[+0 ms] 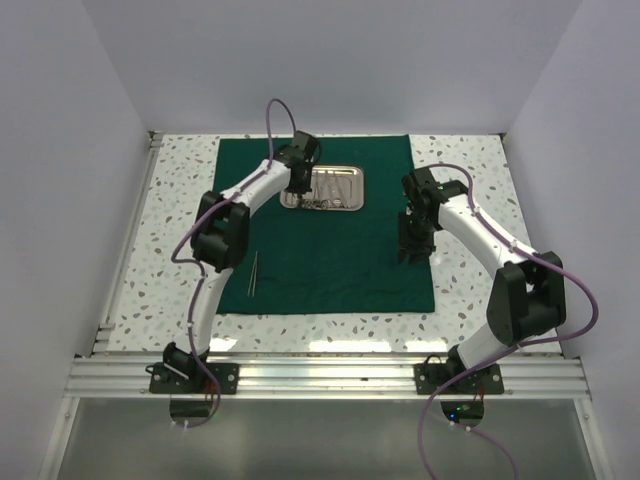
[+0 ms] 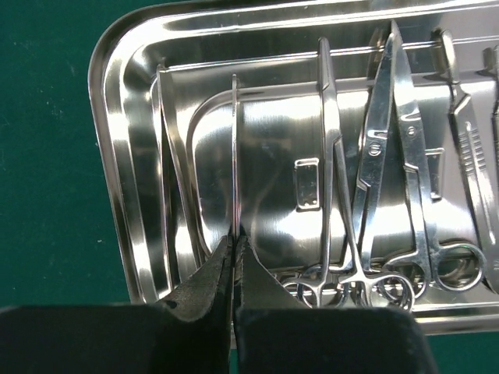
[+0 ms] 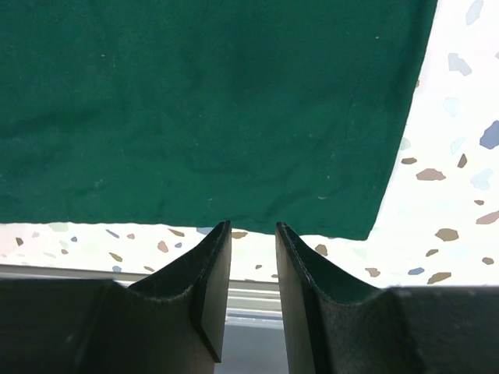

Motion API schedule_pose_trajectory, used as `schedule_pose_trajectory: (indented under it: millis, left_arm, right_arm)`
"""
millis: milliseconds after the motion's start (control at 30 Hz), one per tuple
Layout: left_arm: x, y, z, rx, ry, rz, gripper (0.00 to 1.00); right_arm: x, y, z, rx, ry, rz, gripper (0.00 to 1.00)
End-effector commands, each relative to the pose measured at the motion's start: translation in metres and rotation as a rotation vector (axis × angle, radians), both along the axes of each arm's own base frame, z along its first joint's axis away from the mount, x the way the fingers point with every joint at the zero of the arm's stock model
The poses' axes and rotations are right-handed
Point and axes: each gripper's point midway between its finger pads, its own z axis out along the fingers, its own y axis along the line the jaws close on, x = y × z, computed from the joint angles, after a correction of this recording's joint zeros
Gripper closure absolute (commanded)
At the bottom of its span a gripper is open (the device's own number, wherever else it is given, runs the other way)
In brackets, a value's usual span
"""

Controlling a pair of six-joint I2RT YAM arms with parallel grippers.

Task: Open and lay out the surgical kit
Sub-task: Pick up the medical item from the container, then place the medical item in the surgical kit.

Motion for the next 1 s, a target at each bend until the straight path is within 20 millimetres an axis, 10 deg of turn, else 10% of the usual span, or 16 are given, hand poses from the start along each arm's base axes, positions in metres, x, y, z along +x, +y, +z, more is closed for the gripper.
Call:
schedule_pose_trajectory:
  millis: [0, 100, 233, 467, 667, 967]
  left_arm:
    - [0.011, -0.010, 0.105, -0.091, -0.149, 0.004, 1.00]
    - [0.005, -0.005, 0.151, -0.119, -0.208, 0.018, 1.00]
    - [-0.029, 0.015, 0.160, -0.091, -0.186, 0.043, 1.00]
    - [-0.149, 0.077, 0.076, 0.049, -0.003, 0.102, 1.00]
    - [-0.223, 0.108, 0.042, 0.039, 0.052, 0.163, 1.00]
    - [-0.251, 0.109, 0.014, -0.010, 0.108, 0.193, 1.00]
  right_arm:
    - [0.004, 0.009, 0.003, 0.047, -0.022, 0.001, 0.67]
    - [0.005, 0.011, 0.005, 0.058, -0.025, 0.000, 0.67]
    - [0.006, 0.012, 0.009, 0.067, -0.047, 0.013, 0.67]
    - [-0.003, 0.014, -0.001, 0.088, -0.032, 0.039, 0.67]
    - [-0.008, 0.013, -0.004, 0.095, -0.026, 0.057, 0.67]
    - [-0.009, 0.017, -0.004, 0.119, -0.020, 0.062, 0.67]
